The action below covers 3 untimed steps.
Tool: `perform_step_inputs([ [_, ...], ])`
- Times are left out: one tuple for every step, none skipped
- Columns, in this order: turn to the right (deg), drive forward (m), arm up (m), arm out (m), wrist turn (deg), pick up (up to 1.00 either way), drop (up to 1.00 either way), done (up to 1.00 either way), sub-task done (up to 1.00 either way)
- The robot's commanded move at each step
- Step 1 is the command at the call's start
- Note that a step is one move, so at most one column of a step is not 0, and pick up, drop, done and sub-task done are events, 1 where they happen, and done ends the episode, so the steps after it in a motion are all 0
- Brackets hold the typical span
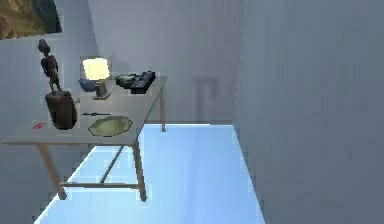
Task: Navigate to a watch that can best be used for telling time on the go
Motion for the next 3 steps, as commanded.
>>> perform_step_inputs([
  [6.0,0.0,0.0,0.0,0.0,0.0,0.0,0.0,0.0],
  [0.0,0.85,0.0,0.0,0.0,0.0,0.0,0.0,0.0],
  [-45.0,0.0,0.0,0.0,0.0,0.0,0.0,0.0,0.0],
])
